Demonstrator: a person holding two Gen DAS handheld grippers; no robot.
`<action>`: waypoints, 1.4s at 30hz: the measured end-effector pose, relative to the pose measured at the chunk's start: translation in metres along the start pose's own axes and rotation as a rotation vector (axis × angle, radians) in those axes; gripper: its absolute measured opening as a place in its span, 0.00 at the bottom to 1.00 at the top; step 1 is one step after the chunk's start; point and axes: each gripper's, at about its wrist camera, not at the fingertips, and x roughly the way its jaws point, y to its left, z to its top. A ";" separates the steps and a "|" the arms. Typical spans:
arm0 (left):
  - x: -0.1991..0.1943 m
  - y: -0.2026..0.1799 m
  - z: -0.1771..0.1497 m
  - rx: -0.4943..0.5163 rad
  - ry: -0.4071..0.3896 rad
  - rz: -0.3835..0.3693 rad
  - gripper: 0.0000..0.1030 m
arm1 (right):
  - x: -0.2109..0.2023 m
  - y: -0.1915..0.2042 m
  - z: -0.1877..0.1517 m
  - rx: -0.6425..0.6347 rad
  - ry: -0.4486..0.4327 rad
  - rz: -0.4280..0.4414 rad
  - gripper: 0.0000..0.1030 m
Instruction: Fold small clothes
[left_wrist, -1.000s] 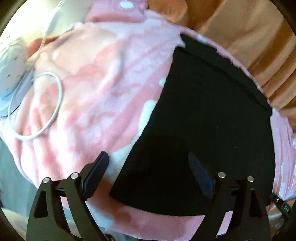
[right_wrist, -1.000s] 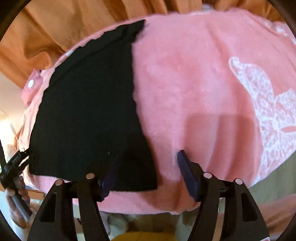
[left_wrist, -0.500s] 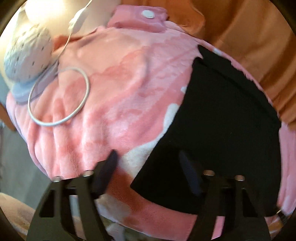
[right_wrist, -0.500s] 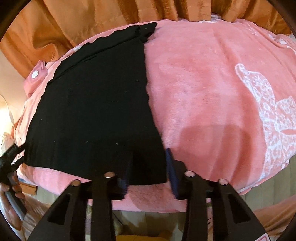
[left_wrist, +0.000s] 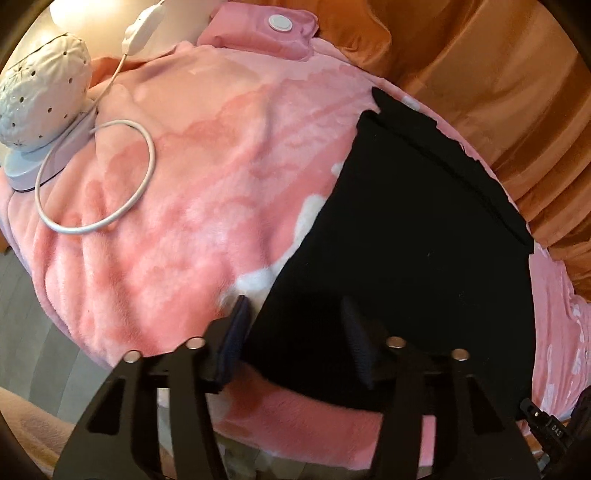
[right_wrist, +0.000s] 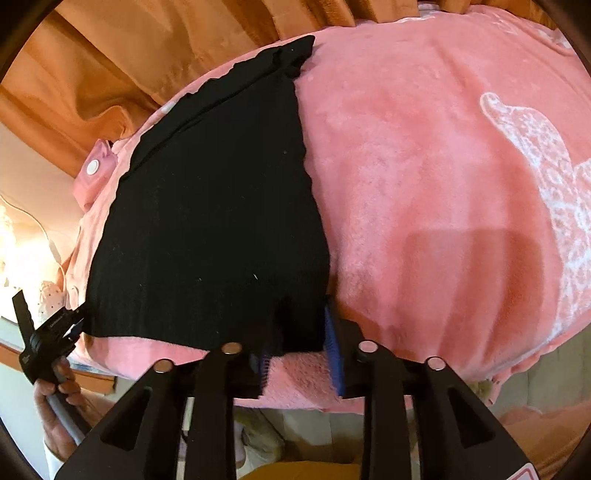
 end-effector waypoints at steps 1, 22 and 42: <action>0.001 0.000 0.000 -0.002 -0.006 -0.004 0.56 | 0.001 0.000 0.001 0.011 -0.001 0.014 0.36; -0.107 0.003 -0.068 0.205 0.199 -0.196 0.02 | -0.132 -0.009 -0.073 -0.222 -0.031 -0.185 0.04; 0.013 -0.123 0.120 0.202 -0.010 -0.079 0.02 | -0.026 -0.043 0.162 0.064 -0.106 0.053 0.05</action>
